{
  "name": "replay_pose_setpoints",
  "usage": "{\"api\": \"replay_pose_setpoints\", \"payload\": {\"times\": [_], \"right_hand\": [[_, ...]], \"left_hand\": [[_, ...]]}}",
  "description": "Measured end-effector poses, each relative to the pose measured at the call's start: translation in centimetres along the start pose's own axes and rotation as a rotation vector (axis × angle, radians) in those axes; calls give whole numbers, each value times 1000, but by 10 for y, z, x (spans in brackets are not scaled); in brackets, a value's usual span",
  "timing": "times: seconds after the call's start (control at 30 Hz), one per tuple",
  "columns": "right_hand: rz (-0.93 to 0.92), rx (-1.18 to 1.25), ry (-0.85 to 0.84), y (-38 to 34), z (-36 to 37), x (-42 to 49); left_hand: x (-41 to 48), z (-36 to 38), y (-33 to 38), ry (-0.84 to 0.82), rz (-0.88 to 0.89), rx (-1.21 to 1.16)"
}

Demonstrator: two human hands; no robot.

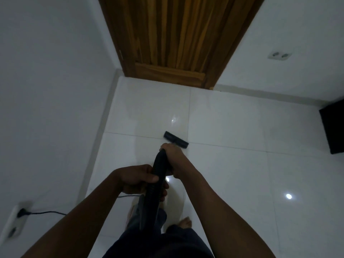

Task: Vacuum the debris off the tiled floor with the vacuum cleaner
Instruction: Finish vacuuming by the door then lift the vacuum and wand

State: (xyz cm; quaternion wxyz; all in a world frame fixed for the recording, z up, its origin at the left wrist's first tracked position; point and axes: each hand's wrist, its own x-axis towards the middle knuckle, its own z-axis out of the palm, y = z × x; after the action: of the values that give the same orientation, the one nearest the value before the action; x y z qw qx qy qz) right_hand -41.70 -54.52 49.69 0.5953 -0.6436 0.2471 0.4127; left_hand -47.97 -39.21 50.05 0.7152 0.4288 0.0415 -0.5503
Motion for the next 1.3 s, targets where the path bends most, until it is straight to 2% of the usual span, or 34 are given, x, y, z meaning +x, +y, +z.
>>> {"api": "replay_pose_setpoints", "payload": {"times": [0.1, 0.27, 0.33, 0.5, 0.6, 0.73, 0.93, 1.13, 1.3], "right_hand": [[-1, -102, -66, -11, 20, 7], [180, -224, -158, -40, 45, 17], [197, -263, -173, -51, 48, 24], [108, -294, -210, -70, 48, 38], [41, -347, -275, -91, 51, 48], [77, -341, -311, -114, 44, 64], [170, -364, -338, -150, 27, 105], [116, -424, -368, -204, 18, 146], [63, -419, -430, -234, 17, 162]], "left_hand": [[-12, -9, -3, 38, 32, -44], [-26, -20, -7, 201, 79, -125], [-27, -21, -2, 278, 97, -136], [-21, -25, 12, 403, 122, -159], [-24, -38, 24, 361, 184, -157], [-16, -49, 46, 294, 206, -155], [16, -59, 81, 460, 204, -222], [44, -72, 128, 702, 227, -296], [48, -84, 143, 723, 334, -374]]}}
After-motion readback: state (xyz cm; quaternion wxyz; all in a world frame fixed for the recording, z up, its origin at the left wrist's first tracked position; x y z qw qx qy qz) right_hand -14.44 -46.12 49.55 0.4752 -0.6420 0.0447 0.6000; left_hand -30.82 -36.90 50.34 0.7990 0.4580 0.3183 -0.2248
